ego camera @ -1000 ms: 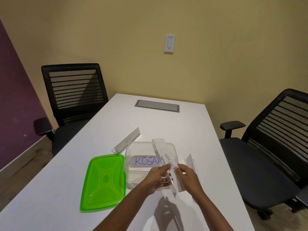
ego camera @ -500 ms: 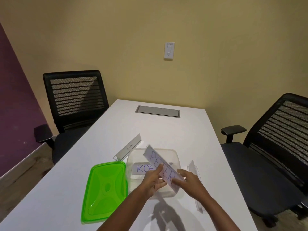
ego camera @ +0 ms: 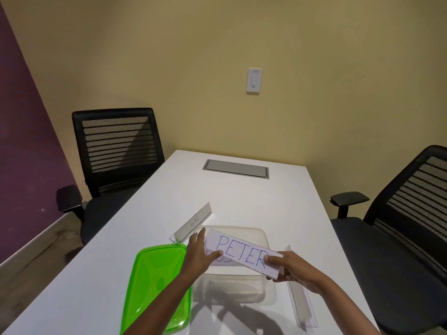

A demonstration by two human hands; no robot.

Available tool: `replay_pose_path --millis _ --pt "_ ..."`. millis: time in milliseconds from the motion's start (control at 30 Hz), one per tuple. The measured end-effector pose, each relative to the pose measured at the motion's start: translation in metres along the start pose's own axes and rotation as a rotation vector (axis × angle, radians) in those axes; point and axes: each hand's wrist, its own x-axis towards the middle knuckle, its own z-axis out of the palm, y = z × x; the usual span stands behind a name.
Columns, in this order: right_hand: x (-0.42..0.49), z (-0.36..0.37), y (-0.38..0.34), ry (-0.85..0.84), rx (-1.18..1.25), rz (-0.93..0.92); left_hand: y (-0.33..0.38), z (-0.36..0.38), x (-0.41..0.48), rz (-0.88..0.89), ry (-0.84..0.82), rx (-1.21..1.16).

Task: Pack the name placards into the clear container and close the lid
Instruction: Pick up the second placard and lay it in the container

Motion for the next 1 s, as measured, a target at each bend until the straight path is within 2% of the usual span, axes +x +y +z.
replay_pose_path --millis 100,200,367,500,667,867,1000 --pt "0.012 -0.008 -0.008 -0.03 -0.056 -0.007 -0.006 -0.011 0.013 0.08 -0.069 0.124" --pt "0.027 -0.014 -0.016 -0.052 -0.118 -0.009 -0.011 -0.021 0.026 0.142 -0.229 0.186" --pt "0.051 -0.016 -0.028 -0.122 -0.208 -0.023 -0.018 -0.028 0.046 0.117 -0.416 0.217" --pt "0.068 -0.02 -0.029 -0.15 -0.27 -0.001 -0.019 -0.025 0.06 0.071 -0.536 0.328" --pt "0.086 -0.025 -0.017 -0.153 -0.438 0.016 -0.02 -0.013 0.071 0.068 -0.53 0.462" --pt "0.103 -0.013 -0.005 -0.139 -1.057 -0.008 -0.024 0.006 0.079 0.173 -0.532 0.779" --pt "0.116 -0.002 0.007 -0.158 -1.212 -0.009 -0.029 0.018 0.08 0.174 -0.534 0.927"
